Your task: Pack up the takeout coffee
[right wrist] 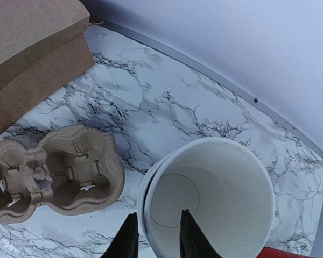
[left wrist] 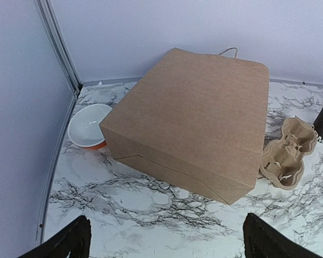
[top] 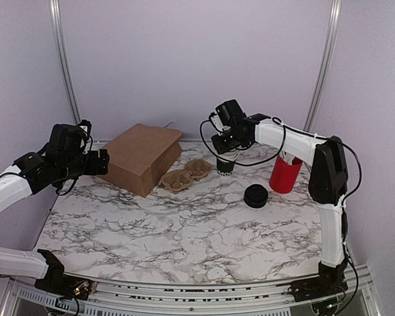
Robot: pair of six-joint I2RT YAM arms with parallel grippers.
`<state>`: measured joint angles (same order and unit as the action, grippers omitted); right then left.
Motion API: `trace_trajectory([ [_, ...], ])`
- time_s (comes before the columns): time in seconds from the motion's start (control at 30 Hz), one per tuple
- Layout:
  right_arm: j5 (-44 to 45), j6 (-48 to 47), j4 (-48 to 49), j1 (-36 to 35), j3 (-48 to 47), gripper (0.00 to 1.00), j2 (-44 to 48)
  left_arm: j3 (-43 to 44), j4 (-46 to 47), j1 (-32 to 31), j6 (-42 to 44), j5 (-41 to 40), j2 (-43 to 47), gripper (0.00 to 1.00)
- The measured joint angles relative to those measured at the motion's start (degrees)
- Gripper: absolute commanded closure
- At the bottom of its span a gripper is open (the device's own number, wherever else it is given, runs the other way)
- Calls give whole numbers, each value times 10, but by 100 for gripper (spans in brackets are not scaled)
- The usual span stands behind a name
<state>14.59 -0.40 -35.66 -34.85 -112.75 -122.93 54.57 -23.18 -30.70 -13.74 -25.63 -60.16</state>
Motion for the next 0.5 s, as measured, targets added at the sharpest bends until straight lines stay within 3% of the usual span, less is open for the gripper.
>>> trace_trajectory([
  [0.17, 3, -1, 1, 0, 0, 98, 0, -4, 7, 1, 7, -15, 2, 1],
  [0.5, 21, -2, -1, -1, -16, 100, -2, -4, 9, 7, 9, -19, -7, 1],
])
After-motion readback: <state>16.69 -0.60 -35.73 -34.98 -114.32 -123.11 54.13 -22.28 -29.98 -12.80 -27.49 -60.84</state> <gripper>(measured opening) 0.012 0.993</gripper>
